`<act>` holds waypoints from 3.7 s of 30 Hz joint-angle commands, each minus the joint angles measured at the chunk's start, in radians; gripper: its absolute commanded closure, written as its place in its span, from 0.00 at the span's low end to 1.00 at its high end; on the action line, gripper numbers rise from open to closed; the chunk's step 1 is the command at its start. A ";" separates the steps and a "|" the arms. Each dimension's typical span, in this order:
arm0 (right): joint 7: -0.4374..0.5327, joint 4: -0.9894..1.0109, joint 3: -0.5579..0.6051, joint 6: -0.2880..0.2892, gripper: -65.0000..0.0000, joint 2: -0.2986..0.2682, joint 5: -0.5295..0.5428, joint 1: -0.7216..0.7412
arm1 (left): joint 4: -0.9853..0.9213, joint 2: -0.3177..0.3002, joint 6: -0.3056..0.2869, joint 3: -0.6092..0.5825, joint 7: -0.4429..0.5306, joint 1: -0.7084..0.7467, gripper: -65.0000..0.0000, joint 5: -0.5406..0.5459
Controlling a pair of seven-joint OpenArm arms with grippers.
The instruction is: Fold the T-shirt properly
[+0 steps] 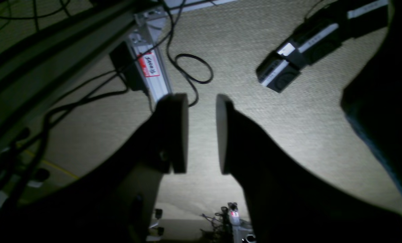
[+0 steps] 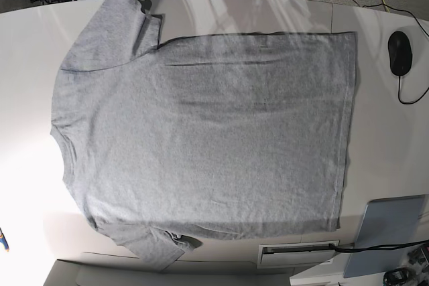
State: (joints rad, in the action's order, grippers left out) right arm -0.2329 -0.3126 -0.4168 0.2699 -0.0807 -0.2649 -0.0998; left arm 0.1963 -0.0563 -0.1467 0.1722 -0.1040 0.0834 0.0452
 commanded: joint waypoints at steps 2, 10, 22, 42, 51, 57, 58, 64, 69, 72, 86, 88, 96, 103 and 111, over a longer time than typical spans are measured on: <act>-0.003 -0.006 -0.002 0.002 0.76 -0.018 -0.005 -0.003 | 0.002 -0.003 -0.007 0.000 -0.003 0.003 0.60 -0.002; -0.002 -0.006 -0.002 0.003 0.76 -0.047 -0.005 -0.003 | 0.002 -0.003 -0.007 0.000 -0.003 0.003 0.60 -0.002; -0.002 -0.006 -0.002 0.003 0.76 -0.052 -0.005 -0.003 | 0.005 -0.003 -0.007 0.000 0.000 0.003 0.60 -0.002; -0.014 -0.006 -0.002 0.003 0.76 -0.052 -0.005 -0.003 | 0.006 -0.003 -0.007 0.000 0.000 0.003 0.60 -0.002; -0.020 -0.021 -0.001 0.026 0.76 -0.053 -0.005 -0.034 | 0.148 -0.003 -0.006 0.000 0.000 0.083 0.60 -0.002; -0.023 -0.145 -0.001 0.103 0.76 -0.052 0.022 -0.121 | 0.312 -0.005 -0.007 0.000 -0.008 0.191 0.60 -0.001; -0.024 -0.174 -0.001 0.111 0.76 -0.052 0.026 -0.140 | 0.337 -0.006 -0.007 0.000 -0.011 0.209 0.60 -0.001; -0.038 -0.399 -0.001 0.190 0.76 -0.053 0.073 -0.298 | 0.518 -0.022 -0.017 0.000 -0.069 0.334 0.60 0.000; -0.091 -0.636 -0.002 0.280 0.76 -0.054 0.183 -0.460 | 0.732 -0.064 -0.126 0.000 -0.124 0.477 0.60 0.057; -0.111 -0.787 -0.002 0.326 0.76 -0.070 0.252 -0.564 | 0.888 -0.097 -0.159 0.000 -0.150 0.578 0.60 0.109; -0.255 -1.554 -0.029 0.355 0.76 -0.339 0.441 -1.011 | 1.761 -0.353 -0.085 0.001 -0.196 1.008 0.60 -0.109; -0.275 -1.646 -0.058 0.355 0.76 -0.364 0.441 -1.028 | 1.844 -0.388 -0.081 0.001 -0.196 1.011 0.60 -0.162; -0.319 -1.858 -0.146 0.355 0.76 -0.415 0.404 -0.964 | 1.937 -0.462 -0.154 0.001 -0.195 0.870 0.60 -0.259; -0.474 -1.865 -0.145 0.355 0.75 -0.430 0.399 -0.830 | 1.803 -0.463 -0.343 0.000 -0.195 0.675 0.52 -0.259; -0.508 -1.865 -0.145 0.374 0.68 -0.430 0.407 -0.795 | 1.658 -0.488 -0.341 0.000 -0.165 0.600 0.47 -0.339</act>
State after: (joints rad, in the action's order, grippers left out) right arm -0.7551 -2.1654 -0.5507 0.6521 -0.4992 0.1398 -0.8894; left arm 1.8496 -0.5285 -0.4923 0.1665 -0.2516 0.6746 -0.2764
